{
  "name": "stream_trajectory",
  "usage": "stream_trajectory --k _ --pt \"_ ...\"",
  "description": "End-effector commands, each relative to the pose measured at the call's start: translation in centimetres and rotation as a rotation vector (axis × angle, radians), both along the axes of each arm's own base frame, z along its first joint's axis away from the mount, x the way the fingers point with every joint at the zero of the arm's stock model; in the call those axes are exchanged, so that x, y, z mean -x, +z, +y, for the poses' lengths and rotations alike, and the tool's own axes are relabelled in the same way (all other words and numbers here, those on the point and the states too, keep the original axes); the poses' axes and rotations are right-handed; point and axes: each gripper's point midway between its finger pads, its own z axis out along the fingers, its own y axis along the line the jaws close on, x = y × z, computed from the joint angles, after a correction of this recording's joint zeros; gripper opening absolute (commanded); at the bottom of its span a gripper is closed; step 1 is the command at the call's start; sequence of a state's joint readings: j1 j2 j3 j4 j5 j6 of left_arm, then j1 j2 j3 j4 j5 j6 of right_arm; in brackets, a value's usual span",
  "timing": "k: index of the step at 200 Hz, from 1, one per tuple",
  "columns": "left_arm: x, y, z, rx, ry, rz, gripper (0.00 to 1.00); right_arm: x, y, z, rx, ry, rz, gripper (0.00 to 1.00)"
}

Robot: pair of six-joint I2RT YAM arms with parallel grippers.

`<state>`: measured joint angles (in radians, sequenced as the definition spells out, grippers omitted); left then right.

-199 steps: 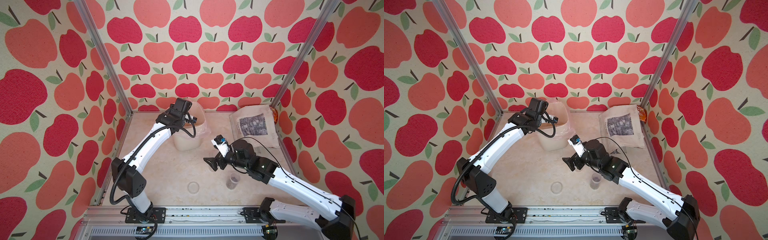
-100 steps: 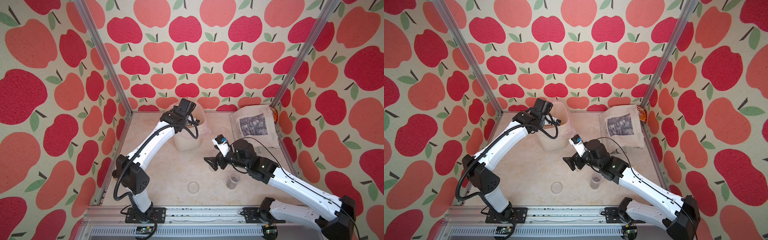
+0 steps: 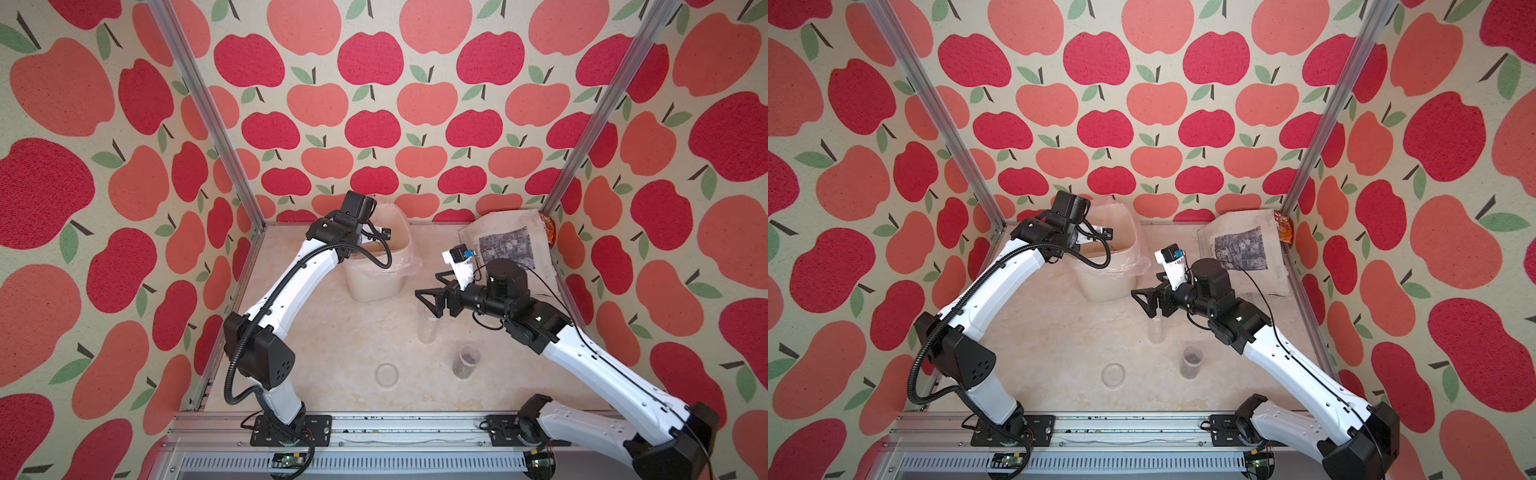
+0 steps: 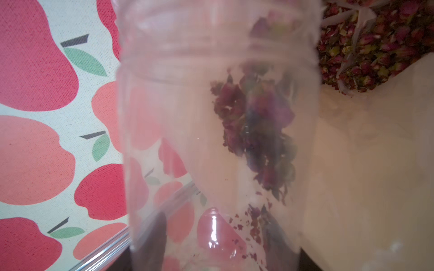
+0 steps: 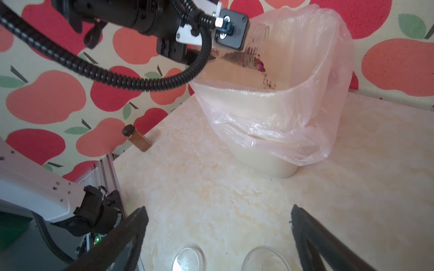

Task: Empty the moldy dried flower tea in the jars
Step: Pour the moldy dried flower tea into the trash bin.

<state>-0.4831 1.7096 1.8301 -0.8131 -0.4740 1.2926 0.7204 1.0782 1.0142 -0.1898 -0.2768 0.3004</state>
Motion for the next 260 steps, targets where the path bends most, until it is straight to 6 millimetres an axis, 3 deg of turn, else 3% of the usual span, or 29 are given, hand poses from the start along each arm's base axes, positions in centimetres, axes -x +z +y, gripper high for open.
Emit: stream_trajectory --k 1,29,80,139,186,260 --pt "1.3 3.1 0.0 0.182 0.011 -0.048 0.00 -1.0 3.5 0.5 -0.126 0.016 0.078 0.99" --pt "1.8 3.9 -0.3 0.307 -0.010 -0.065 0.00 -3.8 5.4 1.0 -0.216 0.011 0.213 0.96" --pt "2.4 3.8 -0.7 0.450 -0.056 -0.062 0.00 -7.4 8.9 4.1 -0.330 0.106 0.356 0.83" --pt "2.8 3.6 -0.6 0.515 -0.098 -0.077 0.00 -10.7 10.1 7.8 -0.384 0.180 0.493 0.70" --pt "3.0 3.6 -0.8 0.521 -0.137 -0.099 0.00 -10.7 10.1 10.8 -0.354 0.236 0.558 0.61" --pt "3.6 3.7 -0.9 0.515 -0.172 -0.117 0.00 -10.6 9.6 13.6 -0.336 0.247 0.619 0.50"
